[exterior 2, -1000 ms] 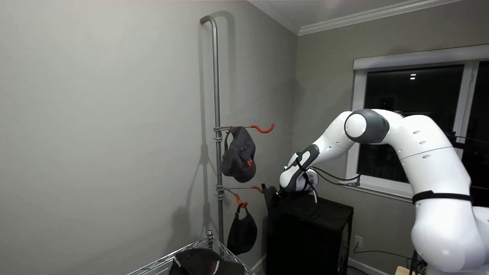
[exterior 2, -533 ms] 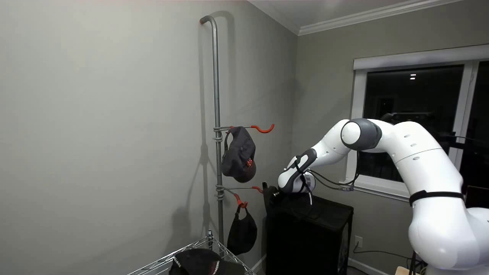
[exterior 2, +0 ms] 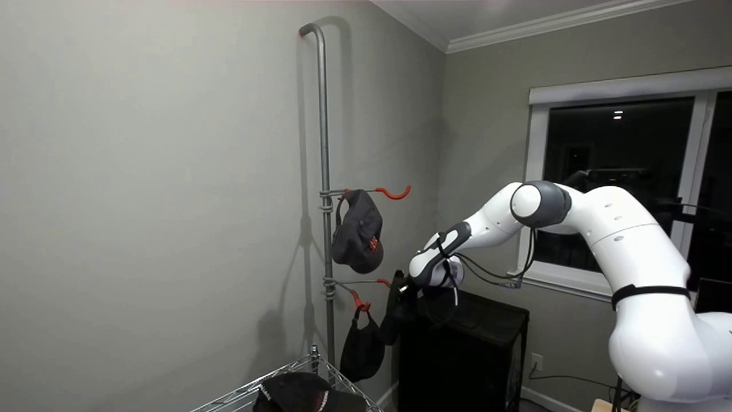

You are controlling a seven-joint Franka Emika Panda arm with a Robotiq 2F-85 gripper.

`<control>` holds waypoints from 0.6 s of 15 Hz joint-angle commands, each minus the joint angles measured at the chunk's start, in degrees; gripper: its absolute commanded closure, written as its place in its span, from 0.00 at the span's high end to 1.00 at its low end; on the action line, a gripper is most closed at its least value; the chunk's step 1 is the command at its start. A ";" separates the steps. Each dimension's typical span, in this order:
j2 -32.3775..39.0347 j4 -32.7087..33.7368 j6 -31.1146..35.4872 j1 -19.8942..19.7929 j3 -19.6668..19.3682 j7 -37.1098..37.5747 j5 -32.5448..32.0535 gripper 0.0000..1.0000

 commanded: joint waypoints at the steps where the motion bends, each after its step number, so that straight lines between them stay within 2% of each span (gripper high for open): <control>1: -0.05 -0.79 1.61 -3.44 3.78 -3.14 0.56 0.03; 4: -1.80 -3.03 3.05 -5.26 5.76 -2.11 1.14 0.00; 9: -4.37 -7.78 8.03 -8.72 9.45 -0.69 -0.11 0.04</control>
